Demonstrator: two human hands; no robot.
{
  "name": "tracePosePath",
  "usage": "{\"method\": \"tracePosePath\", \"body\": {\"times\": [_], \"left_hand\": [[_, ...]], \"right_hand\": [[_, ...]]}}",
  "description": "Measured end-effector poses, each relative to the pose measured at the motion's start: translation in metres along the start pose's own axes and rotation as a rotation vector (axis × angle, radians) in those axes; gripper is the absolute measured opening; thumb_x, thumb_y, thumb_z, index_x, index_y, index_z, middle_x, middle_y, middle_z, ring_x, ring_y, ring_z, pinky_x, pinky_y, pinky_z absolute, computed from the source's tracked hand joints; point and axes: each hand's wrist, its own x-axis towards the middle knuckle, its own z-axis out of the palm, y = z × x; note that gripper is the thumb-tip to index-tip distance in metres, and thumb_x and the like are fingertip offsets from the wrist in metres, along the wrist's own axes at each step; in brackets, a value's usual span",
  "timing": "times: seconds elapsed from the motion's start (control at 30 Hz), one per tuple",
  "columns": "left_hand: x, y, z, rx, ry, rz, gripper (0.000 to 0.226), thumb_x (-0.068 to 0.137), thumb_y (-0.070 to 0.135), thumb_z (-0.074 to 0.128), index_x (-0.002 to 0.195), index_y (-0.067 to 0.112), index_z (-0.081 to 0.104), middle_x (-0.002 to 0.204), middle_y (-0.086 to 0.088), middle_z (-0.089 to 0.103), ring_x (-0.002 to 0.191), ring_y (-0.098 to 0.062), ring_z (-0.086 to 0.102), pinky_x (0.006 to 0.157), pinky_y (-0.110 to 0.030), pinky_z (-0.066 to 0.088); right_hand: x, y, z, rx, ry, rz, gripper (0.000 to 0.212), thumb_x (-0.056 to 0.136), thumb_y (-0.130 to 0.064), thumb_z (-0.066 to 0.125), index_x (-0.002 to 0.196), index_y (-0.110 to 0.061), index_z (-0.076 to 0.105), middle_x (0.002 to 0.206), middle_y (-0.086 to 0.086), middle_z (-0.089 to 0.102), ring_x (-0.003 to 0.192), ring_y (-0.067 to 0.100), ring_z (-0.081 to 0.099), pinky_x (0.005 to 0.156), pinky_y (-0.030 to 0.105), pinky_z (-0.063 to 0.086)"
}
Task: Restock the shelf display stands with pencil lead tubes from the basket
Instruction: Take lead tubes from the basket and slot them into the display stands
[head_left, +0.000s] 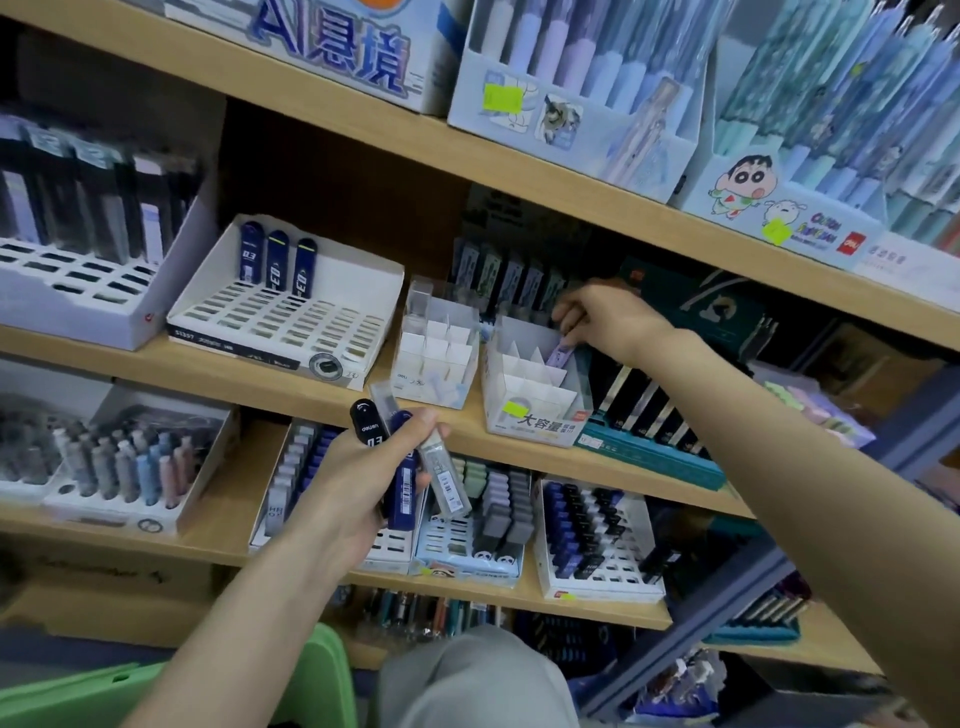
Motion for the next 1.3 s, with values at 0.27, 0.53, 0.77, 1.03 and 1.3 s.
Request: {"method": "tracePosePath", "body": {"times": [0.27, 0.53, 0.77, 1.03, 1.3], "left_hand": [[0.008, -0.002, -0.005, -0.022, -0.012, -0.003, 0.012, 0.084, 0.023, 0.067, 0.089, 0.012, 0.068, 0.083, -0.002, 0.075, 0.079, -0.014, 0.06, 0.058, -0.02, 0.048], [0.013, -0.004, -0.009, -0.008, -0.024, -0.017, 0.013, 0.083, 0.023, 0.066, 0.089, 0.011, 0.069, 0.087, -0.003, 0.075, 0.088, -0.024, 0.055, 0.068, -0.026, 0.048], [0.015, -0.005, -0.007, -0.003, -0.036, -0.031, 0.018, 0.082, 0.026, 0.067, 0.093, 0.012, 0.069, 0.088, -0.003, 0.075, 0.067, -0.013, 0.056, 0.066, -0.026, 0.048], [0.009, -0.004, -0.002, -0.015, -0.037, -0.02, 0.017, 0.083, 0.025, 0.067, 0.093, 0.011, 0.068, 0.085, -0.001, 0.075, 0.064, -0.009, 0.058, 0.052, -0.017, 0.051], [0.0, 0.0, 0.005, -0.091, 0.025, 0.057, 0.018, 0.083, 0.027, 0.067, 0.093, 0.012, 0.069, 0.082, 0.001, 0.073, 0.065, -0.006, 0.06, 0.051, -0.016, 0.049]], "right_hand": [[0.012, 0.004, 0.001, -0.034, 0.036, -0.063, 0.023, 0.086, 0.01, 0.056, 0.107, 0.0, 0.062, 0.098, 0.012, 0.064, 0.092, 0.021, 0.062, 0.072, 0.013, 0.045], [0.019, 0.009, 0.0, -0.031, 0.021, -0.089, 0.021, 0.082, 0.009, 0.063, 0.101, 0.002, 0.061, 0.102, 0.015, 0.067, 0.093, 0.019, 0.063, 0.079, 0.019, 0.046], [0.022, 0.011, 0.009, -0.208, 0.179, -0.068, 0.015, 0.079, -0.002, 0.069, 0.088, -0.012, 0.064, 0.091, 0.007, 0.07, 0.082, 0.019, 0.062, 0.079, 0.031, 0.053], [-0.001, -0.009, 0.012, -0.481, 0.299, -0.058, 0.019, 0.091, -0.009, 0.054, 0.109, -0.007, 0.061, 0.109, 0.017, 0.063, 0.099, 0.036, 0.059, 0.073, 0.037, 0.049], [-0.089, -0.069, 0.054, 0.279, 0.068, -0.315, 0.016, 0.096, -0.03, 0.053, 0.097, -0.017, 0.062, 0.083, -0.008, 0.061, 0.072, 0.008, 0.06, 0.071, 0.03, 0.051]]}}
